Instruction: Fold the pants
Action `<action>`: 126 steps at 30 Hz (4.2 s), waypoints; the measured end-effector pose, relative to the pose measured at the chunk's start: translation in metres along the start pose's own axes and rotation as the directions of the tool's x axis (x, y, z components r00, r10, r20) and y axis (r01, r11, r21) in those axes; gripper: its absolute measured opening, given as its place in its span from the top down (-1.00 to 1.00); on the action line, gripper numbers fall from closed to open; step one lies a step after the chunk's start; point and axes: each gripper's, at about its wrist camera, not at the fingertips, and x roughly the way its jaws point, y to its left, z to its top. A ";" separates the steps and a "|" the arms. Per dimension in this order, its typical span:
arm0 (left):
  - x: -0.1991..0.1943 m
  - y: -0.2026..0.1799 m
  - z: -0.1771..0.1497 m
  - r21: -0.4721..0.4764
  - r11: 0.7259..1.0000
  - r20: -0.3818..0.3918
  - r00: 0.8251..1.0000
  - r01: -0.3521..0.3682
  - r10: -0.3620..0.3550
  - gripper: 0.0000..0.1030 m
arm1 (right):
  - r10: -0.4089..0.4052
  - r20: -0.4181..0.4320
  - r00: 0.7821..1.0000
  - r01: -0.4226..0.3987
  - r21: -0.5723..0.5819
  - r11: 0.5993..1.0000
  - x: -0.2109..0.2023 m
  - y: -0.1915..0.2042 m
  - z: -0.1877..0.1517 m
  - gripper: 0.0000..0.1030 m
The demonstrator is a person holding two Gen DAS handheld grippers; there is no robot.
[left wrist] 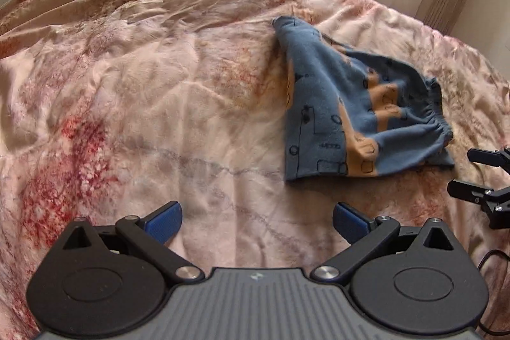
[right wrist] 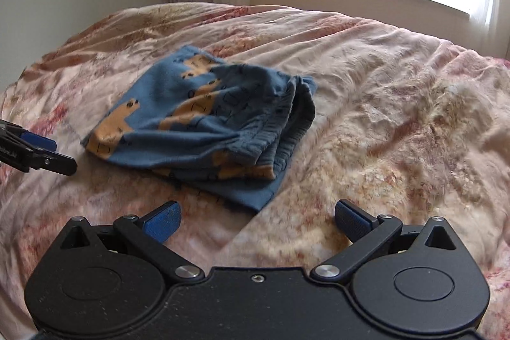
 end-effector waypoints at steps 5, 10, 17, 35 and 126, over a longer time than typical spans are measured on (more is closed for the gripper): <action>-0.010 -0.007 0.015 0.046 0.998 0.059 0.998 0.031 -0.034 -1.00 | 0.040 0.070 0.997 -0.043 0.039 0.998 0.001 -0.012 0.015 -0.99; -0.003 -0.010 0.036 -0.002 0.997 0.078 0.994 0.082 -0.082 -1.00 | 0.134 0.173 0.976 -0.155 0.111 0.982 0.023 -0.042 0.043 -0.99; 0.038 -0.030 0.062 -0.042 0.999 0.106 0.994 0.031 -0.027 -1.00 | 0.242 0.077 0.967 -0.253 0.195 0.948 0.093 -0.080 0.066 -0.99; 0.050 -0.014 0.026 -0.013 0.990 0.164 0.977 0.139 -0.135 -0.99 | 0.477 0.110 0.872 -0.489 0.242 0.838 0.103 -0.105 0.077 -0.99; -0.108 0.020 -0.037 -0.137 0.979 0.390 0.901 -0.148 0.191 -1.00 | -0.089 0.407 0.909 0.087 0.022 0.996 -0.057 0.127 0.024 -0.99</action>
